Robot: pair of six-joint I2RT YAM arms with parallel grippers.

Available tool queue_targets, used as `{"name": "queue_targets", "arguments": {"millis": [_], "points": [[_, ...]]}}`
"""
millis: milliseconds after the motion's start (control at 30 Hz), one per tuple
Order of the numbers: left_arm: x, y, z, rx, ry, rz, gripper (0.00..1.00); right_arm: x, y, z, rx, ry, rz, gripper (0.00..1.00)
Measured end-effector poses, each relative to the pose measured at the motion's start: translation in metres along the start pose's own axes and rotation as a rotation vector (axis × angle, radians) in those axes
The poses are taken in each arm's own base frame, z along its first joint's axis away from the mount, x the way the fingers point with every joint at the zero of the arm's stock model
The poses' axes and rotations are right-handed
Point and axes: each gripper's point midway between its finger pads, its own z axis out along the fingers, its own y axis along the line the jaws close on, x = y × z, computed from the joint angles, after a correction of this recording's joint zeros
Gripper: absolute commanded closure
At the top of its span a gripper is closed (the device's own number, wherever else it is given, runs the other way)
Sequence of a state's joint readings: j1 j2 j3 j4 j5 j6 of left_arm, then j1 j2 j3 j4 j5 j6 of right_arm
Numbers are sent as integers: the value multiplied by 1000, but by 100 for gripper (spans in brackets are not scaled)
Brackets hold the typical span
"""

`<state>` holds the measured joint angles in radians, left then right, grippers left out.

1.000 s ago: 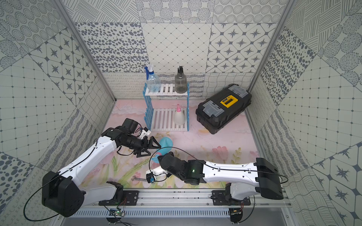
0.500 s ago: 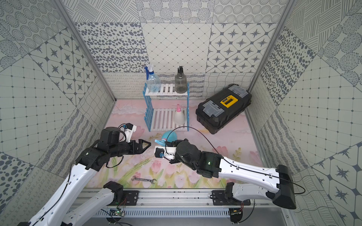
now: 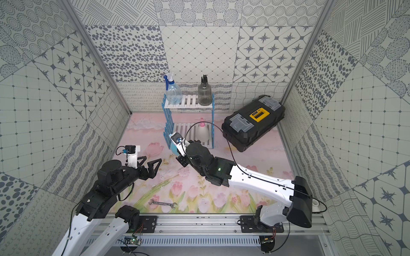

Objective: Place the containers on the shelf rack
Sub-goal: 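Place the container on the shelf.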

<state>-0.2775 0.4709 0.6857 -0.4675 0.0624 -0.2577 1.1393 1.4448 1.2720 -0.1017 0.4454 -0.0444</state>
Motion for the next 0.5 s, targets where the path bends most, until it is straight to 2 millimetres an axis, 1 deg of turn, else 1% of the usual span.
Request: {"name": "queue_targets", "arguments": {"millis": [133,233,300,500], "points": [[-5,-1,-2,3,-32,35,1,-6,-18,33,84,28,116,100],[-10,-2,-3,8,-54,58,1,-11,-31,56,149,45,167,100],[-12,-3,-3,13,-61,69,1,-12,-37,70,185,56,187,100],[-12,-3,-1,13,-59,95,1,5,-37,101,258,138,171,100]]}}
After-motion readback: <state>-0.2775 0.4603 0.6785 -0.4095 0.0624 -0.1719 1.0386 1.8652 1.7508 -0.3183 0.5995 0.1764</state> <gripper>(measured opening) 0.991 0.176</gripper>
